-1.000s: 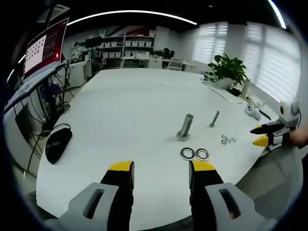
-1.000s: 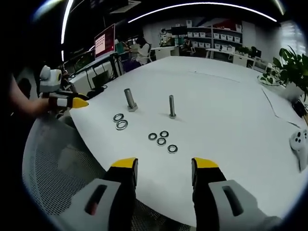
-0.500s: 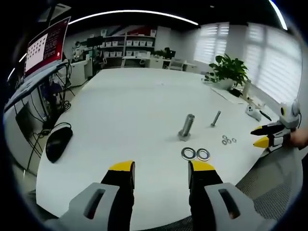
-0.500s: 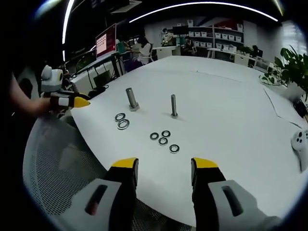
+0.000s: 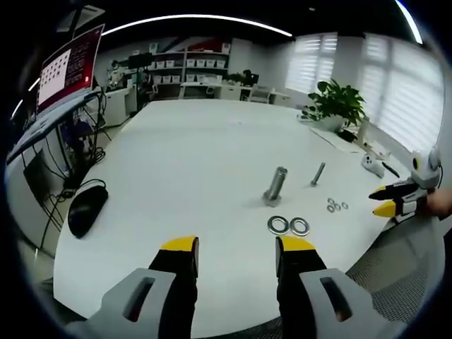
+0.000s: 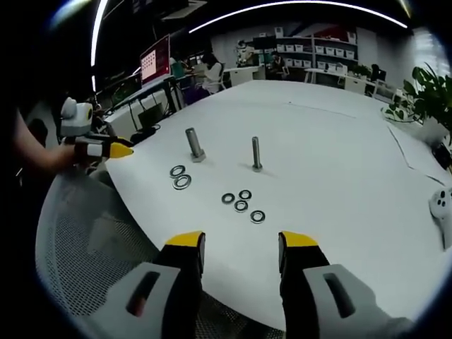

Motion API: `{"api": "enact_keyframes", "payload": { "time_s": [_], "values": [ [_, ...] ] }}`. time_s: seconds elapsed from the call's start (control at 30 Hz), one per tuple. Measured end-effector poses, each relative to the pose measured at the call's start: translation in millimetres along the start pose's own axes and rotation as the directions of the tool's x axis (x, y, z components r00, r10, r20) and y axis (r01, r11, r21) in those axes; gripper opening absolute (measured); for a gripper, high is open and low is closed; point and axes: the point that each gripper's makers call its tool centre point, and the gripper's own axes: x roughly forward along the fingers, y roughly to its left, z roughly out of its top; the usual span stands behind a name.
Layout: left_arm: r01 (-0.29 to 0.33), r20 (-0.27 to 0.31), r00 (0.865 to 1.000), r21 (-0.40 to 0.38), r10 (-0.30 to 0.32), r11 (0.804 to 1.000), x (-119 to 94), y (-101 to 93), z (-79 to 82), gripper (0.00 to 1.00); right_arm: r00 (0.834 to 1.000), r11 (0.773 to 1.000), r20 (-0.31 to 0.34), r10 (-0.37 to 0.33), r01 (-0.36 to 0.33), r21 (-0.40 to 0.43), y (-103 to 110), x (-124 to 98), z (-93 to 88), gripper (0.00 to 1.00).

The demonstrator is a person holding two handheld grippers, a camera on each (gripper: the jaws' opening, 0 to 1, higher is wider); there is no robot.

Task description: Place the washer onto the threaded stud by aligning its center hole with the stud, sliding it down to the base, and recovering from edge contact or off-axis alignment until the washer reaches the visible bottom stop.

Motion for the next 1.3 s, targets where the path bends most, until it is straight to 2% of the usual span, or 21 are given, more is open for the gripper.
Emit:
{"api": "enact_keyframes", "payload": {
  "time_s": [0.97, 1.3],
  "values": [
    [-0.020, -0.010, 1.000, -0.003, 0.020, 1.000, -0.6, 5.0, -2.9, 0.42, 1.000, 1.000, 0.009, 0.012, -0.012, 0.010, 3.0, 0.8, 1.1, 0.43],
    [0.011, -0.036, 0.999, -0.002, -0.011, 1.000, 1.1, -0.9, -7.0, 0.42, 1.000, 1.000, 0.004, 0.007, -0.007, 0.006, 1.9, 0.4, 0.5, 0.43]
  ]
}}
